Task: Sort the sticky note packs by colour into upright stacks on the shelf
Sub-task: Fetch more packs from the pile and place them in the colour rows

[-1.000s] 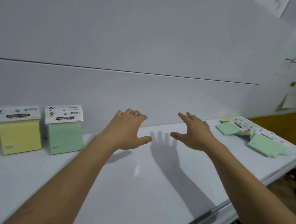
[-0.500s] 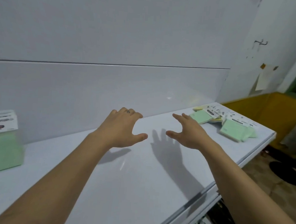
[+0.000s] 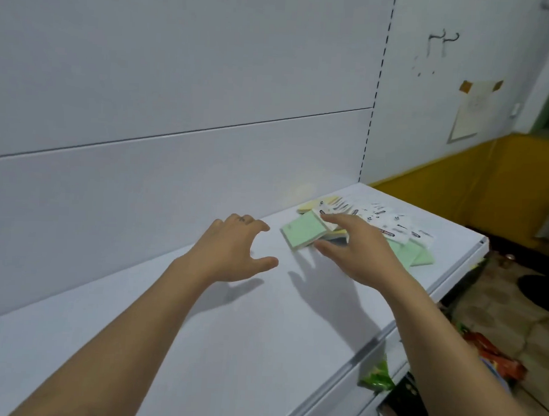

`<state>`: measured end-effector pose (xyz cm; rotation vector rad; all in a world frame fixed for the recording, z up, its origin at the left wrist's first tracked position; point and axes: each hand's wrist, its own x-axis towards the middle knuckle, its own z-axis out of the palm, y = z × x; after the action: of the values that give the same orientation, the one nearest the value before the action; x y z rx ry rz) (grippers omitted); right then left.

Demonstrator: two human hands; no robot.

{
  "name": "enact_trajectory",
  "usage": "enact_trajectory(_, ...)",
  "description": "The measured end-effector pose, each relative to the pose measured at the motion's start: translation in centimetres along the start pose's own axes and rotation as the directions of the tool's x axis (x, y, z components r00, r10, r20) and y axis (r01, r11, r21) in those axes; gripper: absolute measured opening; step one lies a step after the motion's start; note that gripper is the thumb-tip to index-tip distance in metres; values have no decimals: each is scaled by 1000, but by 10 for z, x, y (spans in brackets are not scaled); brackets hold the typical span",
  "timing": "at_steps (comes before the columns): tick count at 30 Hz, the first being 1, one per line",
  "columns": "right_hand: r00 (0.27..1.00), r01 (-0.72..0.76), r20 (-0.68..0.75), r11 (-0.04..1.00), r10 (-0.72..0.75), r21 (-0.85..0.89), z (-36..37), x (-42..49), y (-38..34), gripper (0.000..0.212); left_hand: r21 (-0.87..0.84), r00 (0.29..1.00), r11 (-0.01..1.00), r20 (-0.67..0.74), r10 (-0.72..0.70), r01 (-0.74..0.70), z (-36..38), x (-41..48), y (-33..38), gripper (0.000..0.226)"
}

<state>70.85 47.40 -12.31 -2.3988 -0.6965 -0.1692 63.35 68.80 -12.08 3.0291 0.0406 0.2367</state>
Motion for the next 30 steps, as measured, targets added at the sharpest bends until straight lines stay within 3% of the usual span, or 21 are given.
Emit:
enact_trajectory(9,994,35,-98,994,-45,-103,-20,25,83,39,-55,991,990,-5,-134,133,49,73,44,77)
enact_trajectory(14,988,87,-95,944,-123,-318,-15,35,84,30,-120,972,966,-27,-233,228,73,81,49,81)
enact_trajectory(17,985,124,-68,917,-161,-379,-11,36,83,30,-82,966,963,23,-258,259,81,85,53,71)
enact_trajectory(23,983,174,17,887,-185,-427,-6,35,84,31,-69,950,948,-20,-311,309,79,79,56,41)
enact_trajectory(26,983,172,10,890,-185,-423,-8,34,87,31,-50,934,933,-28,-357,355,76,72,56,51)
enact_trajectory(30,985,150,-13,902,-170,-404,-14,30,87,32,-171,899,887,-17,-438,429,74,66,59,84)
